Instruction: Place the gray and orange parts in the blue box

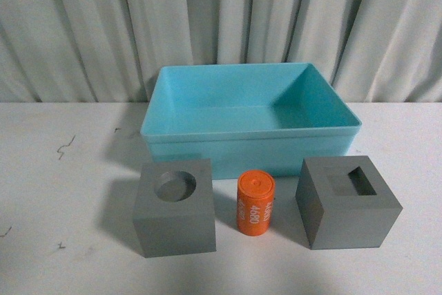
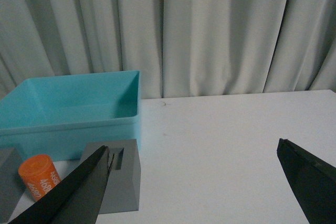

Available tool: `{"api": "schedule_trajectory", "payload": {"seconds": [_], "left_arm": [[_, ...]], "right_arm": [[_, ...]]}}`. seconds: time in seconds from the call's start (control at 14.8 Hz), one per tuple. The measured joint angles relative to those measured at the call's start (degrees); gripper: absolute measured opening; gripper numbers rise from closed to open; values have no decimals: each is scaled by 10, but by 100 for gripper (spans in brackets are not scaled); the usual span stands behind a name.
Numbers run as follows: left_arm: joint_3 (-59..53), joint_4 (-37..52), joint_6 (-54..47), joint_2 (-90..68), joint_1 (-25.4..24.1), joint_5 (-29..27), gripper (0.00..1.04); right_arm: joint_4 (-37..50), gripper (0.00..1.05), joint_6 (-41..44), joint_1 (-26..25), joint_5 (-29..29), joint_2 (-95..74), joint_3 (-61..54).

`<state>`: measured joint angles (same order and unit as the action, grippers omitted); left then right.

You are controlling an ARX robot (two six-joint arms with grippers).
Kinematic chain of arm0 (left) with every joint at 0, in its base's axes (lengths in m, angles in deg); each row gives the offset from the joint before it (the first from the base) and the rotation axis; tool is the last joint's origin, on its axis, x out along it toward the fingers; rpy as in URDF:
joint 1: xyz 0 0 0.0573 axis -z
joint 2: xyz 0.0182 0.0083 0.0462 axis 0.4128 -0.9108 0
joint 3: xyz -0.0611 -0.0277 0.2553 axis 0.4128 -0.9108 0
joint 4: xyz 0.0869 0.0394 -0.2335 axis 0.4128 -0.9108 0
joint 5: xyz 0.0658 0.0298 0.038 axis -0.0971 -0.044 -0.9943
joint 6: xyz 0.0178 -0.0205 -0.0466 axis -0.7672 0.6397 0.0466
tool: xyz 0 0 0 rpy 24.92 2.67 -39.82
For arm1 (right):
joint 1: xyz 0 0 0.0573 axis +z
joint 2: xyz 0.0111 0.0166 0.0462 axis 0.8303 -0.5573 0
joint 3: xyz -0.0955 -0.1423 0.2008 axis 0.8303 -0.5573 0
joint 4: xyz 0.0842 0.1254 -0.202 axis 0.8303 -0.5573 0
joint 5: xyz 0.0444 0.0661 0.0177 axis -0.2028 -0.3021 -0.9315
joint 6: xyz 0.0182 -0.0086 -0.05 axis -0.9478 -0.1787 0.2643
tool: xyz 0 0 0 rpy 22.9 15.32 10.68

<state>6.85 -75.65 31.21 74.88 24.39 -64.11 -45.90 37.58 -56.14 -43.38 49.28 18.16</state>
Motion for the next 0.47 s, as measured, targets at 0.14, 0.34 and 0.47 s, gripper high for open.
{"api": "schedule_trajectory", "payload": {"seconds": [0.14,0.34,0.47], "left_arm": [[0,0,0,0,0,0,98],[0,0,0,0,0,0,98],[0,0,0,0,0,0,98]], "right_arm": [[0,98,0,0,0,0,0],[0,98,0,0,0,0,0],[0,98,0,0,0,0,0]]}}
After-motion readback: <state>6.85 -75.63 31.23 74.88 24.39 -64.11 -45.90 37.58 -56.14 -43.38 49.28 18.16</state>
